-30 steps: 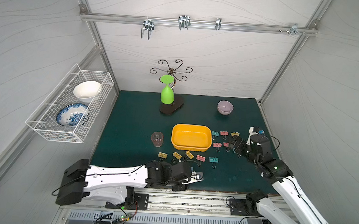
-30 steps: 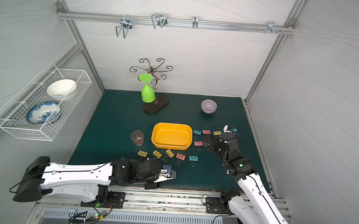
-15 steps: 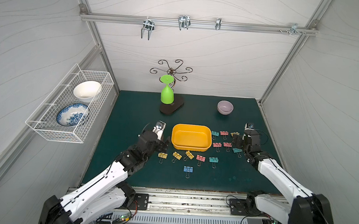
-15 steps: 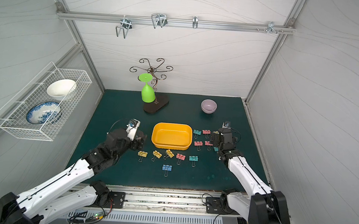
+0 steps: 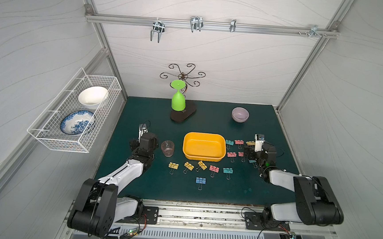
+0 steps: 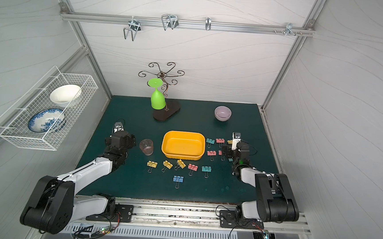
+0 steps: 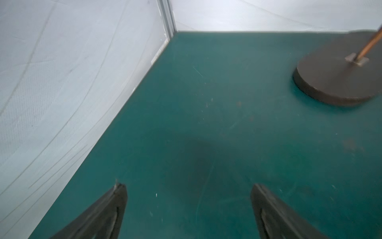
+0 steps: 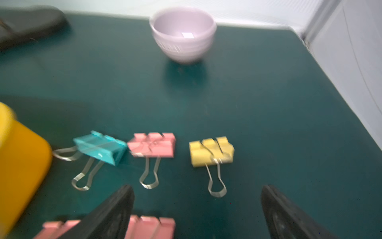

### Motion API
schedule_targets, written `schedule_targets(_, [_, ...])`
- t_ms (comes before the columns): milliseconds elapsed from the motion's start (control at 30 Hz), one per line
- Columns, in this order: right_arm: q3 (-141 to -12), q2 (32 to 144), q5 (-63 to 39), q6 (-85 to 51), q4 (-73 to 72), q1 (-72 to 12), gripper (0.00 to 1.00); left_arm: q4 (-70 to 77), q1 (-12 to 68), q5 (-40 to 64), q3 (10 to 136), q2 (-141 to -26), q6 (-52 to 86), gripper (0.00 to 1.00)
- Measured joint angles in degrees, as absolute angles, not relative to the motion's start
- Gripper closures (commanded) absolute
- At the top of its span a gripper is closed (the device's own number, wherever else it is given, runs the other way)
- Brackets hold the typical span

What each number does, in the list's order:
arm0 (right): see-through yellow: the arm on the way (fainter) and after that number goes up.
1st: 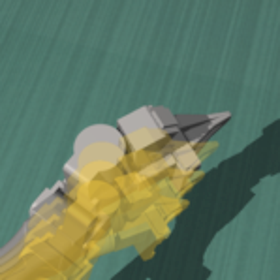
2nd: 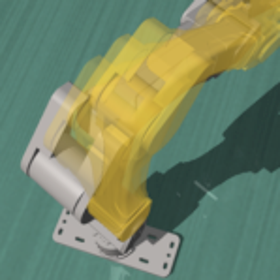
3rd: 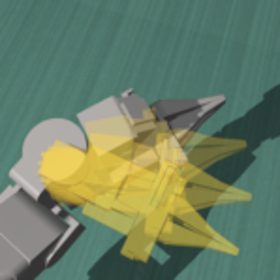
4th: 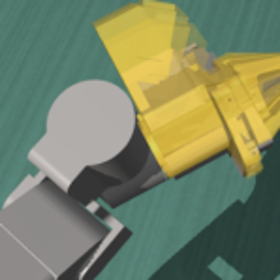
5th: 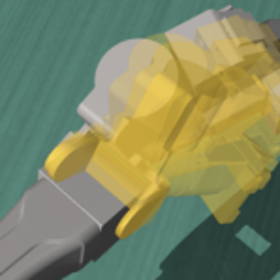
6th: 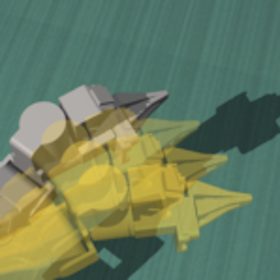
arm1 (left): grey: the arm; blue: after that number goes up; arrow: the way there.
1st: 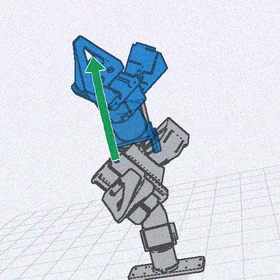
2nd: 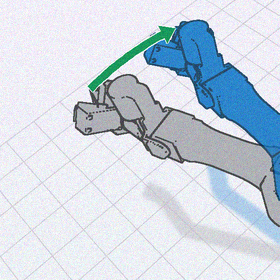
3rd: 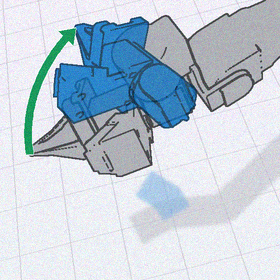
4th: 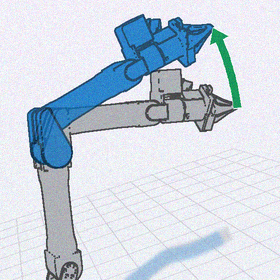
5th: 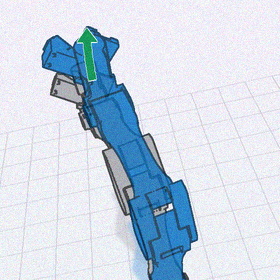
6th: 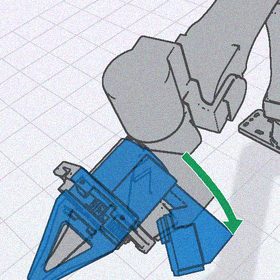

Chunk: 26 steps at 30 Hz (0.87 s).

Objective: Take out the binder clips from the storage box
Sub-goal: Reset both arms

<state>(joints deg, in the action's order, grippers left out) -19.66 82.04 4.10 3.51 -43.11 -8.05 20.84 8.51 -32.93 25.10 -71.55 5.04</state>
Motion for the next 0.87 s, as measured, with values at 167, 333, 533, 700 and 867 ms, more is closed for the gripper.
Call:
schedule_targets(167, [-21.0, 90.0, 2.8, 3.5, -47.4, -7.9, 0.01, 35.2, 6.2, -27.0, 21.4, -79.8, 2.1, 0.08])
schedule_targets(333, [-25.4, 90.1, 2.1, 1.2, -46.2, -4.4, 0.01, 49.0, 1.9, -20.3, 18.3, -88.8, 2.3, 0.02])
schedule_targets(533, [-25.4, 90.1, 2.0, 0.4, -45.4, -4.2, 0.01, 49.4, -0.6, -17.6, 20.8, -89.1, 4.3, 0.01])
schedule_targets(700, [-25.4, 90.1, 1.9, 0.4, -45.0, -4.6, 0.01, 49.5, -0.6, -16.9, 21.0, -89.0, 4.8, 0.02])
schedule_targets(867, [-25.4, 90.1, 1.9, 0.4, -44.5, -4.6, 0.01, 49.5, 0.4, -17.5, 21.0, -89.0, 4.6, 0.02])
